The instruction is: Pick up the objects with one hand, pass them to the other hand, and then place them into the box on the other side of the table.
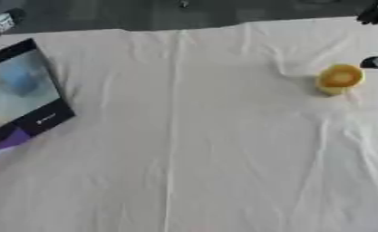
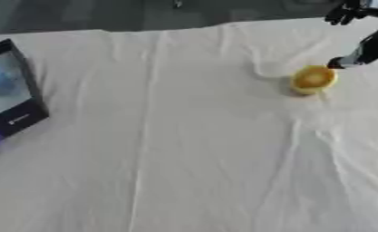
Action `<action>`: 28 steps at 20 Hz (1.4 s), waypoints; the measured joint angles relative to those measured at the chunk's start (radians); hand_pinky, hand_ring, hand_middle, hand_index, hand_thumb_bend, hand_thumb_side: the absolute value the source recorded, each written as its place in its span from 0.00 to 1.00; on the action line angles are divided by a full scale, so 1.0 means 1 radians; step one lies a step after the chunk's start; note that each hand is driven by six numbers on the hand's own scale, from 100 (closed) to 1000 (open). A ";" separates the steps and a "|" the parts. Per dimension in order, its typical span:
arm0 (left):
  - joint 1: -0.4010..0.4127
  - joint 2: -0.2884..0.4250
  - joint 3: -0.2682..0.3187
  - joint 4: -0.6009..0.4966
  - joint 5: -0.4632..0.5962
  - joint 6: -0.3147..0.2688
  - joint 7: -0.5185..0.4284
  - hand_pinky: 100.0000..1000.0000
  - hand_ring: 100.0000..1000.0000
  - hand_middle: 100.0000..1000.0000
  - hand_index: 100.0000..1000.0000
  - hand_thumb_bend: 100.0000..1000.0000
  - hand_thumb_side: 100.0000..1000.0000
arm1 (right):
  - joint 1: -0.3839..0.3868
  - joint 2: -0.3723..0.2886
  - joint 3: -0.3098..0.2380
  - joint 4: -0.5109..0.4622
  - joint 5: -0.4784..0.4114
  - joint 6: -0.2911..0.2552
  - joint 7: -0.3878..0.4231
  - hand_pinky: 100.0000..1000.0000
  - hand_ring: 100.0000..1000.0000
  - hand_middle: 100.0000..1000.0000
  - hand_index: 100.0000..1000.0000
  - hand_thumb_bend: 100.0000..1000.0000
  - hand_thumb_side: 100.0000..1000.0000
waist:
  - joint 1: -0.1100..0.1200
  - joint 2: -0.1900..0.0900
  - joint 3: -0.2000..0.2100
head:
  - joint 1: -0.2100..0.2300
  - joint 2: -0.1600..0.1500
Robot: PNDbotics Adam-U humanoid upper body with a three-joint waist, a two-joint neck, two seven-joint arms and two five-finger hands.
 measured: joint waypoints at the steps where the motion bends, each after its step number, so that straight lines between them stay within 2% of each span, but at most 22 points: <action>1: 0.000 0.000 0.000 0.000 0.002 0.001 0.002 0.77 0.75 0.75 0.76 0.59 0.48 | -0.003 0.000 0.006 0.007 0.010 -0.006 0.008 0.92 0.84 0.77 0.82 0.50 0.08 | 0.000 0.000 0.001 | 0.000 0.000; 11: -0.002 -0.001 -0.005 0.001 0.012 0.007 0.014 0.77 0.75 0.74 0.75 0.59 0.48 | -0.032 0.033 0.067 0.091 0.113 -0.073 0.073 0.93 0.84 0.78 0.82 0.50 0.08 | 0.000 0.000 0.007 | -0.009 0.000; 17: -0.002 -0.001 -0.005 0.001 0.016 0.007 0.017 0.77 0.74 0.74 0.74 0.59 0.48 | -0.052 0.066 0.078 0.163 0.202 -0.100 0.062 0.93 0.84 0.77 0.82 0.49 0.07 | 0.000 0.000 0.008 | -0.014 0.000; 23: -0.001 -0.001 -0.005 0.001 0.020 0.008 0.021 0.77 0.74 0.74 0.74 0.59 0.48 | -0.074 0.099 0.080 0.237 0.285 -0.098 0.022 0.93 0.83 0.77 0.82 0.47 0.06 | 0.000 0.000 0.010 | -0.017 0.000; 28: 0.001 -0.002 -0.005 0.001 0.024 0.007 0.024 0.77 0.74 0.74 0.73 0.59 0.49 | -0.086 0.122 0.079 0.291 0.333 -0.098 -0.002 0.93 0.81 0.72 0.77 0.42 0.00 | 0.000 0.005 0.011 | -0.018 0.000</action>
